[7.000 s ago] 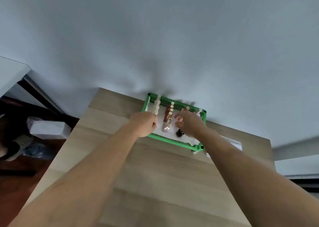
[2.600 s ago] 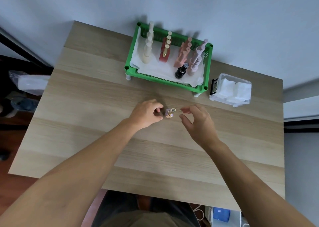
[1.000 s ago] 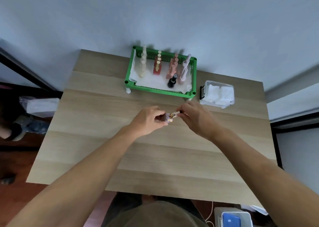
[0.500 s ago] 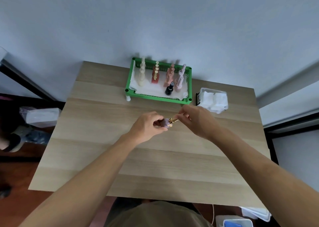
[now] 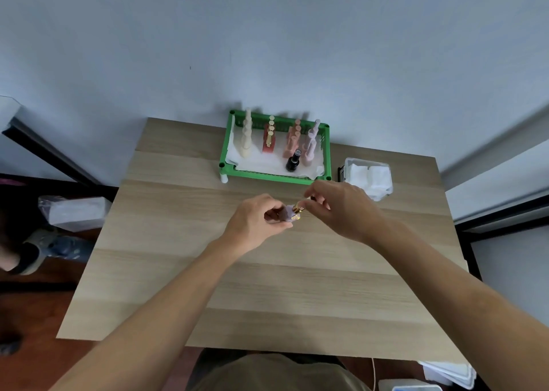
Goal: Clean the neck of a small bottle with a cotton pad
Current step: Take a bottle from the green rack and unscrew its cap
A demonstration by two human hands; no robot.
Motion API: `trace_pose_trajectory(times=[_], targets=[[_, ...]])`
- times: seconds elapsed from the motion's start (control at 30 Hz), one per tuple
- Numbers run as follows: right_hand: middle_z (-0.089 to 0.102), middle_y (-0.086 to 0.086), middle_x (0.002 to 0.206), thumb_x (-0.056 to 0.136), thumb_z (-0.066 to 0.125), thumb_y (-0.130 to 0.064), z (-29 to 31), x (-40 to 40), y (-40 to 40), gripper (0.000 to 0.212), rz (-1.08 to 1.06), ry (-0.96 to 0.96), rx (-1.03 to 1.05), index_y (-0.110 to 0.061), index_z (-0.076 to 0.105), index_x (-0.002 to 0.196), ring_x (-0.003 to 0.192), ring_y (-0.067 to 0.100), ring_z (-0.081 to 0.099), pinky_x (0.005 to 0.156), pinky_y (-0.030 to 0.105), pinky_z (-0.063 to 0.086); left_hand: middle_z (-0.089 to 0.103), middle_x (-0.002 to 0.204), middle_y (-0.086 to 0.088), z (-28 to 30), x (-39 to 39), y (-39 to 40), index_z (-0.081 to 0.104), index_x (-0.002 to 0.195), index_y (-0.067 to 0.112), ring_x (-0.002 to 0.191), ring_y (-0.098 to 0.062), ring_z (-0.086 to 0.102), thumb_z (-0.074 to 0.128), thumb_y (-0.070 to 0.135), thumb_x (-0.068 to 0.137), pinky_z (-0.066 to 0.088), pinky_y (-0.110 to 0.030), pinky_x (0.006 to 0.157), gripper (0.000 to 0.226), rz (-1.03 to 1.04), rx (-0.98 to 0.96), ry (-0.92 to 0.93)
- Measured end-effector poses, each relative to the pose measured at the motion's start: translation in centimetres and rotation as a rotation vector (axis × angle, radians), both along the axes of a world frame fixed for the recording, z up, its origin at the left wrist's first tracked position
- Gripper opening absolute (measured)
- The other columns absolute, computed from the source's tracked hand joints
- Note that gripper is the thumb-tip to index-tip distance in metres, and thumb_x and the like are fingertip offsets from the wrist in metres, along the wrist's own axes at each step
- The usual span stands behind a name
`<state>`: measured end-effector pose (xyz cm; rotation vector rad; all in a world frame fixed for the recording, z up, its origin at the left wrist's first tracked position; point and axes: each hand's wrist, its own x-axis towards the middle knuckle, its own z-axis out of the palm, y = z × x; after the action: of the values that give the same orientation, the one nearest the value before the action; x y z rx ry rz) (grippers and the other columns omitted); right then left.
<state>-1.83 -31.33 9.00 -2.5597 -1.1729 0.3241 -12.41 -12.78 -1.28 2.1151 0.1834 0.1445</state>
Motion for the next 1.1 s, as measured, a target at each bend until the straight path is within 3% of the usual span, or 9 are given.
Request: trace_pose_trajectory(times=[0.2,0.27,0.4,0.6,0.7,0.83,0.9,1.0,1.1], targets=[[0.062,-0.002,0.102,0.098,0.063,-0.024,0.0,0.1,-0.5,0.012,0.104,0.003,0.017,-0.021,0.068,0.109,0.088,0.014,0.058,0.077,0.035,0.053,0.065,0.084,0.017,0.2,0.1,-0.2,0.073,0.088,0.026,0.074,0.003,0.064,0.092,0.027,0.072,0.047,-0.006,0.069,0.025,-0.007,0.059,-0.029],[0.059,-0.002,0.105,0.093,0.068,-0.018,0.1,0.1,-0.8,0.018,0.137,0.005,0.016,-0.023,0.067,0.111,0.094,0.015,0.057,0.079,0.031,0.052,0.067,0.085,0.014,0.2,0.0,-0.3,0.073,0.087,0.023,0.074,-0.001,0.066,0.093,0.025,0.071,0.05,-0.008,0.069,0.025,-0.002,0.065,-0.043],[0.061,-0.007,0.107,0.091,0.071,-0.035,0.2,0.1,-1.4,0.031,0.083,0.027,0.038,-0.026,0.062,0.119,0.092,0.009,0.06,0.08,0.028,0.052,0.067,0.086,0.01,0.1,0.0,-0.7,0.072,0.086,0.02,0.074,-0.007,0.065,0.093,0.022,0.071,0.051,-0.014,0.069,0.026,-0.002,0.09,-0.065],[0.07,-0.006,0.084,0.098,0.045,-0.058,-0.2,0.1,-1.4,0.041,-0.036,-0.038,-0.083,-0.023,0.067,0.101,0.072,0.015,0.064,0.064,0.03,0.043,0.069,0.089,0.005,0.2,0.2,-1.1,0.071,0.085,0.018,0.075,-0.01,0.066,0.092,0.024,0.072,0.054,-0.02,0.068,0.026,-0.018,0.122,-0.065],[0.071,-0.003,0.085,0.101,0.049,-0.049,-0.2,0.0,-1.4,0.034,-0.03,-0.056,-0.105,-0.022,0.068,0.1,0.072,0.016,0.064,0.064,0.029,0.039,0.069,0.089,0.004,0.2,0.2,-1.1,0.071,0.087,0.016,0.076,-0.011,0.066,0.092,0.025,0.073,0.054,-0.021,0.068,0.027,-0.023,0.141,-0.065],[0.064,-0.003,0.103,0.097,0.064,-0.025,0.2,0.0,-1.5,0.011,0.077,0.014,-0.015,-0.021,0.069,0.106,0.089,0.012,0.06,0.075,0.031,0.052,0.069,0.089,0.003,0.0,0.3,-1.1,0.071,0.088,0.015,0.076,-0.012,0.066,0.092,0.025,0.073,0.054,-0.022,0.068,0.028,-0.007,0.131,-0.061],[0.059,-0.003,0.108,0.092,0.069,-0.017,0.2,0.1,-1.7,0.019,0.103,0.022,-0.002,-0.023,0.068,0.11,0.094,0.01,0.055,0.077,0.029,0.051,0.07,0.089,0.001,-0.2,0.3,-1.0,0.071,0.089,0.012,0.076,-0.013,0.067,0.093,0.024,0.072,0.056,-0.024,0.069,0.03,0.007,0.118,-0.056],[0.059,-0.005,0.112,0.09,0.072,-0.03,0.1,0.3,-1.7,0.031,0.072,0.03,-0.023,-0.027,0.062,0.119,0.095,0.011,0.06,0.079,0.031,0.053,0.07,0.088,0.0,-0.4,0.3,-1.0,0.071,0.089,0.01,0.075,-0.015,0.068,0.094,0.023,0.071,0.057,-0.027,0.068,0.032,0.013,0.122,-0.064],[0.068,-0.007,0.108,0.094,0.06,-0.051,-0.1,0.5,-1.4,0.034,0.017,0.033,-0.07,-0.028,0.061,0.119,0.088,0.012,0.065,0.077,0.034,0.054,0.07,0.088,0.003,-0.3,0.5,-1.0,0.07,0.088,0.012,0.075,-0.012,0.067,0.093,0.024,0.071,0.057,-0.026,0.068,0.031,0.014,0.118,-0.061]])
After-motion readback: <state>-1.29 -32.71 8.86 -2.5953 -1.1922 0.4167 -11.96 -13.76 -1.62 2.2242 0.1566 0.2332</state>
